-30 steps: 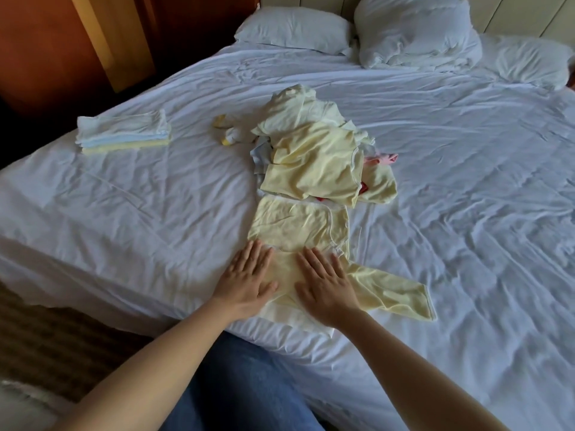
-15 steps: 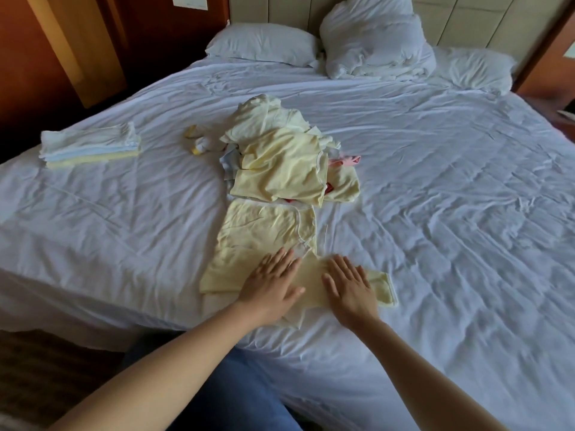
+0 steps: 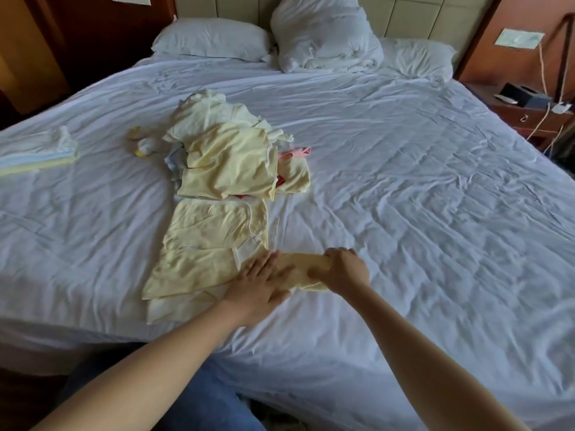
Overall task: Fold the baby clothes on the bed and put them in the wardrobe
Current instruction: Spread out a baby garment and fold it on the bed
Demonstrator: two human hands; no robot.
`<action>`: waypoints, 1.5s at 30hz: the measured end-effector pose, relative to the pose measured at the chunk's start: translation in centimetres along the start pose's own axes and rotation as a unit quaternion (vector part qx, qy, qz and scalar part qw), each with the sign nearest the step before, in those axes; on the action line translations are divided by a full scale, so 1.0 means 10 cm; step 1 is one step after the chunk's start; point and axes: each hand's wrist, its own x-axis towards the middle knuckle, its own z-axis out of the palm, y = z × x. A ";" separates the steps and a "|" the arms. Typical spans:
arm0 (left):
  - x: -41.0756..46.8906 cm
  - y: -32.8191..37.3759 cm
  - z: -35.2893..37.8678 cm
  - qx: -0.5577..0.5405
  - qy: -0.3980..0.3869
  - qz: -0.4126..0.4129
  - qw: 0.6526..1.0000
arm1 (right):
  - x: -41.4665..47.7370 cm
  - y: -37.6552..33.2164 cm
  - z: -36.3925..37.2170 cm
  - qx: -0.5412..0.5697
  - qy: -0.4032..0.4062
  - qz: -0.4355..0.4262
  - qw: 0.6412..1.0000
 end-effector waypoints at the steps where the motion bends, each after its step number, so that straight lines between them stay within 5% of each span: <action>1: -0.01 0.01 -0.02 -0.010 0.002 0.001 1.000 | 0.02 0.01 -0.05 0.029 -0.016 0.023 0.999; 7: 0.10 0.17 -0.23 -0.244 0.127 -0.039 0.961 | 0.12 -0.01 -0.26 0.311 -0.051 0.060 0.947; 10: 0.12 0.30 -0.49 -0.474 0.091 -0.092 0.871 | 0.06 -0.22 -0.38 0.407 -0.079 0.054 0.908; 14: 0.10 0.23 -0.75 -0.646 0.085 -0.135 0.746 | 0.03 -0.49 -0.42 0.471 -0.177 0.018 0.864; 16: 0.06 0.14 -0.81 -0.673 0.092 -0.162 0.715 | 0.02 -0.60 -0.37 0.477 -0.187 -0.004 0.859; 19: -0.04 -0.04 -0.84 -0.663 0.160 -0.223 0.696 | 0.00 -0.75 -0.29 0.492 -0.075 -0.036 0.867; 26: -0.49 -0.70 -0.72 -0.557 0.281 -0.312 0.717 | -0.02 -1.07 0.19 0.371 0.015 -0.106 0.923; 32: -0.76 -1.12 -0.47 -0.446 0.269 -0.350 0.778 | -0.16 -1.28 0.58 0.152 -0.034 -0.186 0.970; 37: -0.81 -1.24 -0.29 -0.270 0.261 -0.356 0.856 | -0.21 -1.24 0.76 0.020 -0.093 -0.252 0.963; 41: -0.80 -1.26 -0.18 -0.092 0.322 -0.234 0.913 | -0.20 -1.19 0.78 -0.044 -0.094 -0.287 0.952; 45: -0.76 -1.32 -0.12 -0.062 0.310 -0.041 0.948 | -0.16 -1.28 0.77 0.042 -0.011 -0.306 0.951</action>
